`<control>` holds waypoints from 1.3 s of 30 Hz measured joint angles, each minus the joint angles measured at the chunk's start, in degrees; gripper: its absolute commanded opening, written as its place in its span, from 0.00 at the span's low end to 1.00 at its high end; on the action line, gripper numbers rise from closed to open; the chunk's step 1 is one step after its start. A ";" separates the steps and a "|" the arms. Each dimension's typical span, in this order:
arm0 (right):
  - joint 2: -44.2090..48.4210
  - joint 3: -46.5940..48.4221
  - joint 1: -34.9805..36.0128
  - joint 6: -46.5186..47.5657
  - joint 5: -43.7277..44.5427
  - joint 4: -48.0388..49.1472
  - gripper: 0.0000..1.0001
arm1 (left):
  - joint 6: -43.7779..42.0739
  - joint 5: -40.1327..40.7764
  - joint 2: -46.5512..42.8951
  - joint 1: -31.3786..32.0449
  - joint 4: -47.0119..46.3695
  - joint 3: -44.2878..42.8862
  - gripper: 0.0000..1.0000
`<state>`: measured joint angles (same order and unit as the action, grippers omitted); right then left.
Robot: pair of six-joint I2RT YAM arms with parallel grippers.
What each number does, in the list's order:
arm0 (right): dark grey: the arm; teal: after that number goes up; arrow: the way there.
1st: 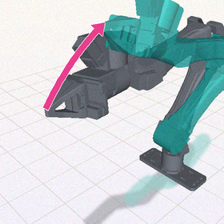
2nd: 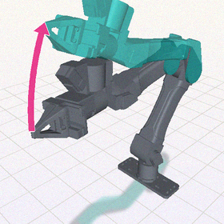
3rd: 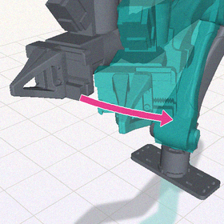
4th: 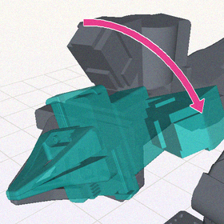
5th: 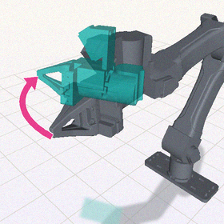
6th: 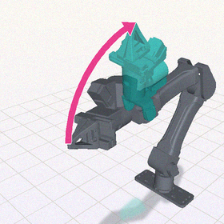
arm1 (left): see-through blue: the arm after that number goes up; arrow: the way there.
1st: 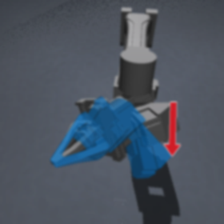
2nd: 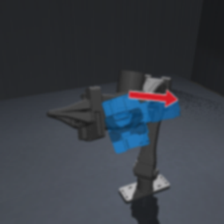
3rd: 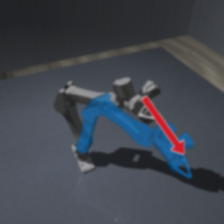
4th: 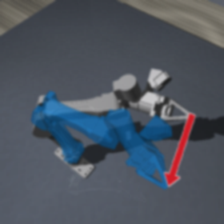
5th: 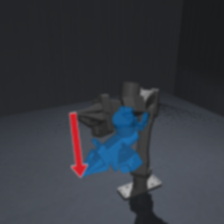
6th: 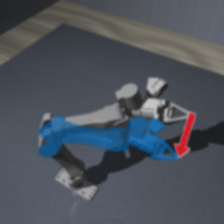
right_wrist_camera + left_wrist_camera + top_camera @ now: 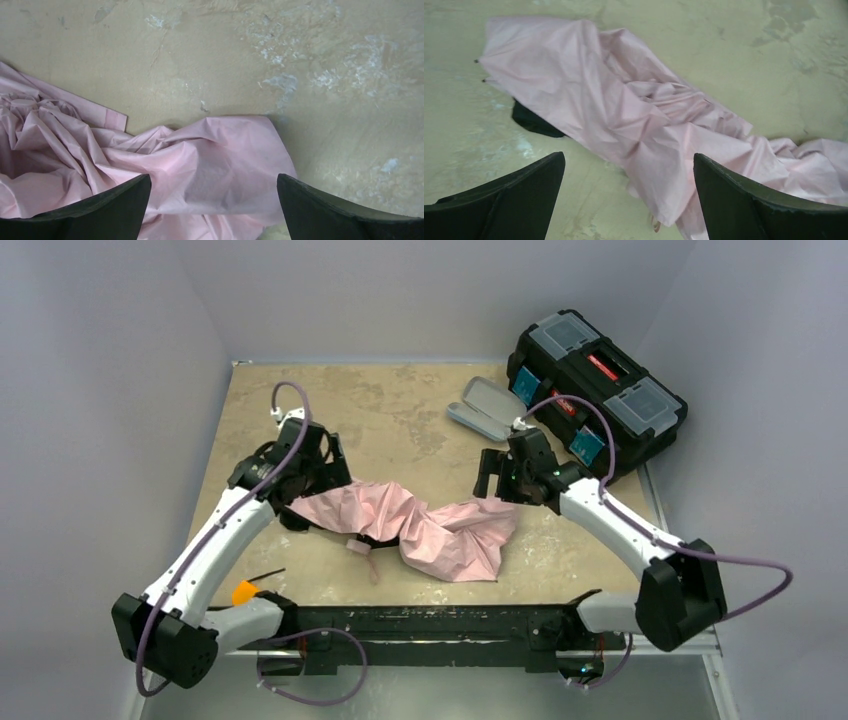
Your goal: Put away the umbrella
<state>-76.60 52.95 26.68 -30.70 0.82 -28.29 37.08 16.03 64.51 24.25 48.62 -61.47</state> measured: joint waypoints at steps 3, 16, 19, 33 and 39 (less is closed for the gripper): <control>4.61 -2.82 0.00 -2.03 1.75 0.00 0.99 | -0.76 0.85 1.09 -6.16 2.67 -0.26 1.00; 3.58 -15.78 2.67 -5.66 -8.02 6.36 0.99 | -2.40 1.86 22.62 -21.70 1.46 -1.27 1.00; 3.15 -17.77 3.82 -6.25 -9.92 8.17 0.99 | -2.43 0.37 26.27 -24.76 1.07 -2.93 0.99; 1.05 -22.25 4.59 -9.77 -16.98 21.14 0.56 | -1.75 -13.81 32.15 -27.39 -5.97 0.50 0.28; -1.62 -22.93 6.03 -11.78 -18.62 24.52 0.36 | -0.74 -15.93 32.09 -25.05 -7.58 2.75 0.07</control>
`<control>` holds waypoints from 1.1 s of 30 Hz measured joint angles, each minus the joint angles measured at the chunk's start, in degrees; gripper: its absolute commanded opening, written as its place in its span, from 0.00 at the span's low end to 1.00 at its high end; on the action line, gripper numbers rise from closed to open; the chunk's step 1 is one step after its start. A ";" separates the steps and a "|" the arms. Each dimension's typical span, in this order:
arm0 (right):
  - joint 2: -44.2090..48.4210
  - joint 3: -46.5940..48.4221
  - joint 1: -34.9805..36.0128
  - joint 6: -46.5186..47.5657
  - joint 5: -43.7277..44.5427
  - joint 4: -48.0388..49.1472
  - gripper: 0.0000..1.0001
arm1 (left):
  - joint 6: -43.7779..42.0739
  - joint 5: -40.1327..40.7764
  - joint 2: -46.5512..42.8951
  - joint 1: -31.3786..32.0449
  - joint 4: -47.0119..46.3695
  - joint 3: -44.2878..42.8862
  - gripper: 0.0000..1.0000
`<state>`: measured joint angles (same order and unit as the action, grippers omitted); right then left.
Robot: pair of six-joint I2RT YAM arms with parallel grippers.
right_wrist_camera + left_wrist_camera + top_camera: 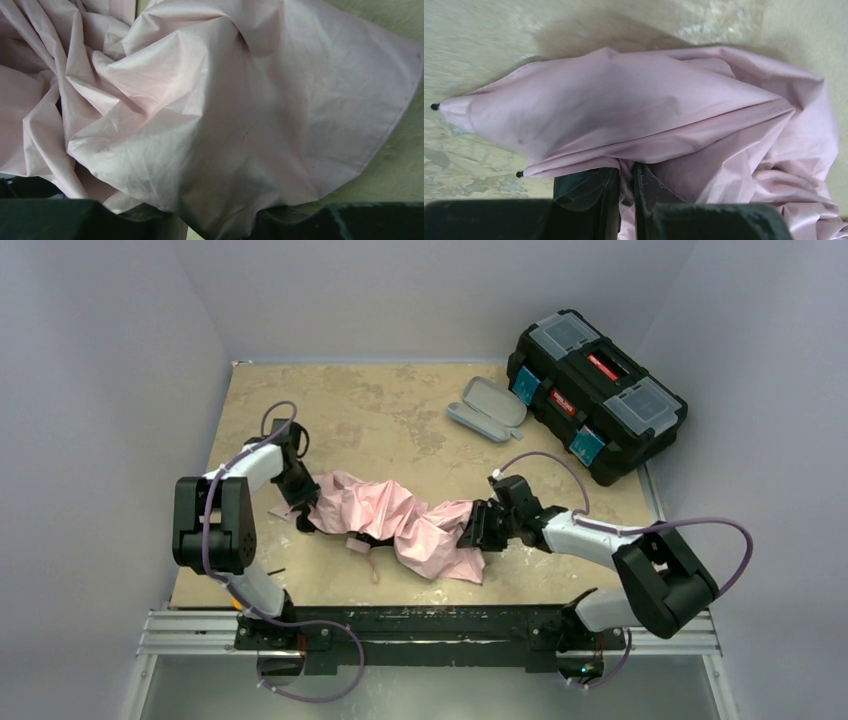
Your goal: Put away the umbrella
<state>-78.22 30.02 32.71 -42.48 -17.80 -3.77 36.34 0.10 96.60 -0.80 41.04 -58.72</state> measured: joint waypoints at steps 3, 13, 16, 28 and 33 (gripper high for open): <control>-1.77 -0.11 1.07 -1.44 -1.42 2.05 0.32 | 0.74 -0.48 -0.42 2.43 -0.26 0.96 0.00; -6.95 0.39 4.61 -6.49 -4.63 8.22 0.16 | 3.69 -1.55 -4.02 11.76 -0.87 2.34 0.00; -9.09 2.12 5.22 -7.72 -5.38 8.92 0.14 | 5.07 -1.99 -4.70 15.45 -1.53 2.34 0.00; -21.53 15.23 5.84 -9.05 -13.51 17.35 0.14 | 5.62 -3.58 -4.90 32.13 -6.54 1.81 0.00; -24.37 17.27 5.29 -8.48 -16.61 17.25 0.68 | 4.68 -2.93 -5.20 33.88 -5.57 0.94 0.29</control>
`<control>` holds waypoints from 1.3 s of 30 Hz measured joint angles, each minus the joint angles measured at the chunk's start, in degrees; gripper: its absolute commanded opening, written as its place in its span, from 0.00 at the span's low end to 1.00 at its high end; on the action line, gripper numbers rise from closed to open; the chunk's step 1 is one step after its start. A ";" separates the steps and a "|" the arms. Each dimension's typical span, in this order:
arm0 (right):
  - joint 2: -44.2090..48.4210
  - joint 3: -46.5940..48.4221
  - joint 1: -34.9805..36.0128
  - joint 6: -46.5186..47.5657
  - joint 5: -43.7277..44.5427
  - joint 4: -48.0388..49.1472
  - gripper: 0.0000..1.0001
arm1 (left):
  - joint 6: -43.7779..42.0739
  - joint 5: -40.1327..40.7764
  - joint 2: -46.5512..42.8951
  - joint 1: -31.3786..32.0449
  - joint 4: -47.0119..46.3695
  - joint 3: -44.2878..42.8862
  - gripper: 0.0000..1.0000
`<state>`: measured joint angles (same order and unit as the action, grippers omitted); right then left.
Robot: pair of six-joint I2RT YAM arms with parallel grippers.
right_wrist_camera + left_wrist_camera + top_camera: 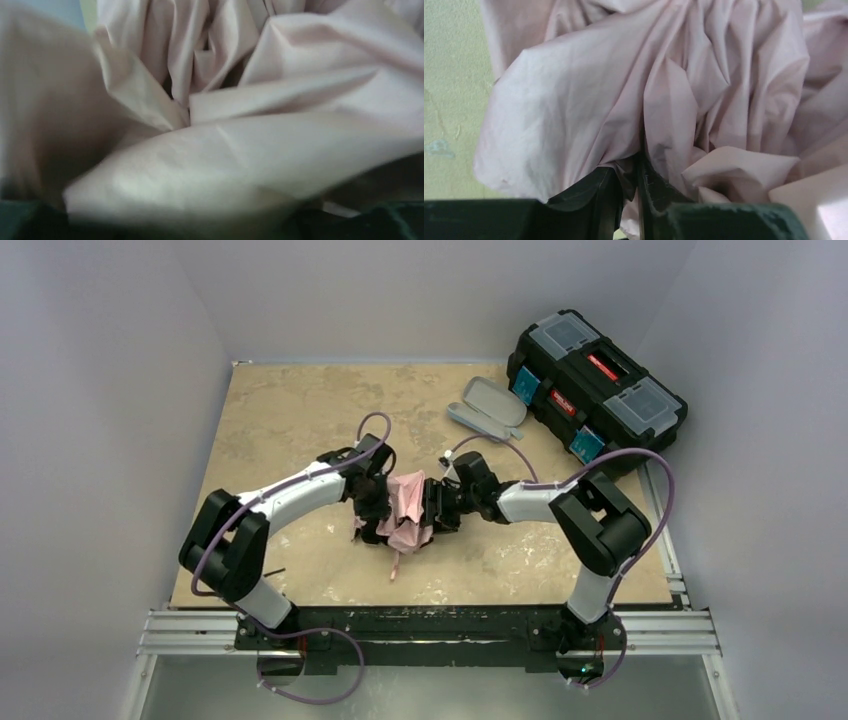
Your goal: Put away the umbrella
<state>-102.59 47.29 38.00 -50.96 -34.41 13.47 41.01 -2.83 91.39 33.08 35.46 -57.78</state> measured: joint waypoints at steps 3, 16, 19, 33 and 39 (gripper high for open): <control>1.79 0.57 0.35 2.03 2.34 -5.27 0.86 | -0.76 1.40 -1.49 0.85 3.91 -1.57 0.46; 19.98 0.85 -0.57 8.15 20.35 -30.67 0.99 | -6.10 4.85 -16.83 -9.35 18.05 -9.60 0.80; 24.46 0.85 -0.55 8.63 23.61 -35.98 0.99 | -6.34 5.44 -18.69 -12.94 18.60 -8.13 0.92; 29.11 15.19 -0.37 10.10 33.81 -49.96 0.99 | -3.80 -0.96 -13.55 -20.22 4.04 8.74 0.98; 19.45 22.43 1.09 10.93 33.88 -48.98 0.99 | -1.95 -4.61 -7.82 -20.20 -3.67 12.44 0.83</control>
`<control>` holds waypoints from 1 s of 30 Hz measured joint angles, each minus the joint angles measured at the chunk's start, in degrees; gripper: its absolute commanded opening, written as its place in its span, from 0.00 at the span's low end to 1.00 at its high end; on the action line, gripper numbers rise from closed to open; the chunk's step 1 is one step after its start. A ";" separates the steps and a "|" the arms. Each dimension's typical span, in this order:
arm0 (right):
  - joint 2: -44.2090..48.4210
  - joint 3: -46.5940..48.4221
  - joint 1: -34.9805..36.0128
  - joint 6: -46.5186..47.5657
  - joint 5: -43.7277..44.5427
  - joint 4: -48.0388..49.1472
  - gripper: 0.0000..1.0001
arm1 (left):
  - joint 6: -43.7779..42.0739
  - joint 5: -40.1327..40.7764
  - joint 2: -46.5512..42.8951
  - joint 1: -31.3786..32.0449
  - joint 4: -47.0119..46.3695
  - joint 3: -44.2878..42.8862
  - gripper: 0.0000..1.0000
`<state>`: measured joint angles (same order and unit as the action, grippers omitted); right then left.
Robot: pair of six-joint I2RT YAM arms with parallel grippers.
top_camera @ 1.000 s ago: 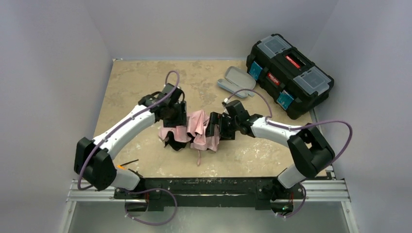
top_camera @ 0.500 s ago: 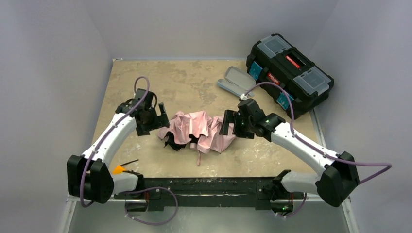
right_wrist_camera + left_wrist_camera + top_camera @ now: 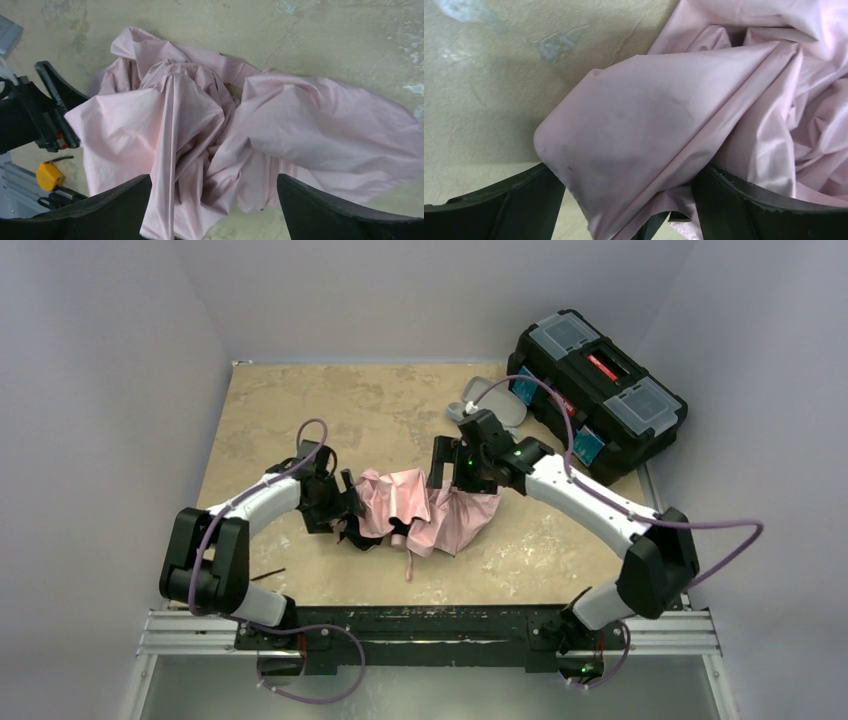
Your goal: Put away the umbrella
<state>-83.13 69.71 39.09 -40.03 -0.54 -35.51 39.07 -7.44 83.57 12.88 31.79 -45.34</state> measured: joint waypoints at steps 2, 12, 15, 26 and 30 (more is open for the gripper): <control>-3.74 0.87 0.55 0.17 0.00 1.22 0.99 | 0.59 -1.55 1.09 -0.02 -1.81 0.35 0.72; -16.94 -3.41 1.03 0.15 -3.78 11.39 0.44 | 2.25 -8.90 3.37 1.20 -14.05 4.07 0.00; -17.66 -5.01 0.94 -0.17 -5.27 14.49 0.27 | 2.23 -9.03 1.90 3.30 -14.27 4.22 0.00; -19.43 -1.75 1.75 -2.45 -17.03 23.12 0.01 | 0.74 -3.63 -12.07 9.81 -0.63 -7.50 0.00; -20.65 3.91 3.04 -5.29 -19.65 25.11 0.00 | -0.20 -2.08 -15.67 10.45 7.23 -16.20 0.00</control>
<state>-103.79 73.63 42.13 -45.32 -20.18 -10.39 38.87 -9.52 67.90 23.33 39.03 -61.54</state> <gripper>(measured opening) 0.014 0.019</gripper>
